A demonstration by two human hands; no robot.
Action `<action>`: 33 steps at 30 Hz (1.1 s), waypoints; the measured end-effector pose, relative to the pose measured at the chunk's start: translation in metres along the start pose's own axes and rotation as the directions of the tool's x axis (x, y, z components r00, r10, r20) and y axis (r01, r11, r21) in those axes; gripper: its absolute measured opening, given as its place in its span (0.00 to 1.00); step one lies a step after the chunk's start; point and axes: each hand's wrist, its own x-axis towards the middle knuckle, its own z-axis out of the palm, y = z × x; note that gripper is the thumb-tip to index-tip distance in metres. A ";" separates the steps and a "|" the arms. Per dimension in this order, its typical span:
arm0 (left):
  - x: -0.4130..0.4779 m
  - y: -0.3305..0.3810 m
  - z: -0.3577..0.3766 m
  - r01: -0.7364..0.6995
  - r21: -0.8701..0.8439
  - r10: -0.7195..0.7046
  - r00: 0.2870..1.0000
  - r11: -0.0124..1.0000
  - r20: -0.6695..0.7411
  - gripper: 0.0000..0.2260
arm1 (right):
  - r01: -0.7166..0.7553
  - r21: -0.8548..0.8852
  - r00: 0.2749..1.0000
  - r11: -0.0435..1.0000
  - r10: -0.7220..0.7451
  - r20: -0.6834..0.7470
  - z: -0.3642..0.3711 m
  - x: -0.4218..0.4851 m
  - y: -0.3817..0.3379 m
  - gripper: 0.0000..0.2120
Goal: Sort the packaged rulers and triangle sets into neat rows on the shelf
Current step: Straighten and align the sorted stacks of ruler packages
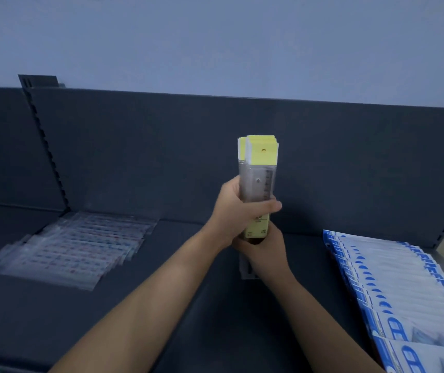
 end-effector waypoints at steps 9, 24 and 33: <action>-0.005 0.004 0.015 -0.089 -0.016 0.088 0.995 0.996 -0.052 0.09 | 0.091 -0.039 0.982 0.995 -0.096 -0.162 -0.001 -0.003 0.001 0.14; 0.010 0.010 -0.031 0.128 -0.085 -0.065 0.852 0.988 0.520 0.17 | -0.233 0.069 0.892 0.970 0.185 0.413 -0.038 0.010 0.002 0.24; 0.002 0.020 -0.044 0.167 0.027 -0.159 0.861 0.986 0.483 0.26 | -0.112 0.012 0.930 0.994 0.101 0.354 -0.021 0.010 -0.007 0.17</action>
